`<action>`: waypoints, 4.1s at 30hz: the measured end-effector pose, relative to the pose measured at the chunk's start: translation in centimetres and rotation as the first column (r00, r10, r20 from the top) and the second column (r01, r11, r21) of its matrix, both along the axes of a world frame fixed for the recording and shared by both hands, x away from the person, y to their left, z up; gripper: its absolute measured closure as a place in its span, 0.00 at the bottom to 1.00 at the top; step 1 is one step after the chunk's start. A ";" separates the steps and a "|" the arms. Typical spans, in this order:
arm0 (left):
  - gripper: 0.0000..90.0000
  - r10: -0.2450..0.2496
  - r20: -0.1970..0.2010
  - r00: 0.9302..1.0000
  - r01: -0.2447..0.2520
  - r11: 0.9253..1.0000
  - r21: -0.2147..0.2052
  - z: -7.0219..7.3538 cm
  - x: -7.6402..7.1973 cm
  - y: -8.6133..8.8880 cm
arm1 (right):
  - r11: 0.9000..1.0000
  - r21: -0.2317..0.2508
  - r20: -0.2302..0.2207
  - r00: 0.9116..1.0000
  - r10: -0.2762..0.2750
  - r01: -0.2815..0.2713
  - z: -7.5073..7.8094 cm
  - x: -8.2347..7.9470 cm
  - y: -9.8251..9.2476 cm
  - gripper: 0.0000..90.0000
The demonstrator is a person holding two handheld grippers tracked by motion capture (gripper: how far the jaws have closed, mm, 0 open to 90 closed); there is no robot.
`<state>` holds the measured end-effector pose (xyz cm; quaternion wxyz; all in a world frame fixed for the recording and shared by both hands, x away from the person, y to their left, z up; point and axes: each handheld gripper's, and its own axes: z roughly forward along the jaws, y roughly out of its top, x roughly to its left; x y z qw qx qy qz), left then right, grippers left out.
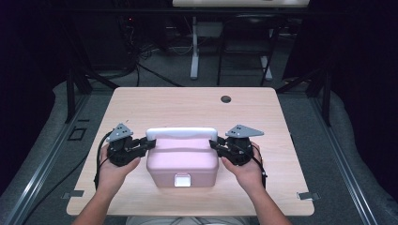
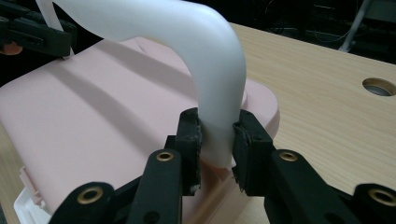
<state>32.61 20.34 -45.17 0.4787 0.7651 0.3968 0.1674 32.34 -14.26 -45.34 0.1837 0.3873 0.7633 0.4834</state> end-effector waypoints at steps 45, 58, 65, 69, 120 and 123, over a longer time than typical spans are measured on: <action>0.81 -0.045 -0.010 0.999 0.045 0.998 -0.034 0.7 -2.1 0.1 | 0.998 0.052 -0.020 1.000 0.023 -0.021 0.7 -2.8 -1.0 0.82; 0.81 -0.040 0.011 0.999 0.040 0.998 -0.048 1.4 -1.9 0.2 | 0.998 0.063 0.006 1.000 0.013 -0.014 1.3 -2.6 -0.9 0.82; 0.81 -0.042 0.023 0.999 0.043 0.997 -0.062 1.5 -1.8 0.4 | 0.997 0.077 0.014 1.000 0.008 -0.009 1.6 -2.4 -0.9 0.82; 0.76 -0.034 0.027 0.999 0.036 0.996 -0.086 1.6 -2.0 0.7 | 0.997 0.079 0.017 1.000 0.004 -0.005 1.6 -2.3 -0.9 0.82; 1.00 -0.103 -0.053 0.993 0.105 0.994 0.029 -0.5 -5.3 1.1 | 0.993 0.115 0.024 1.000 0.003 -0.006 2.4 -1.6 -1.1 0.82; 1.00 -0.114 -0.051 0.992 0.116 0.993 0.028 -0.4 -5.4 0.9 | 0.993 0.116 0.025 1.000 0.002 -0.004 2.4 -1.6 -1.1 0.82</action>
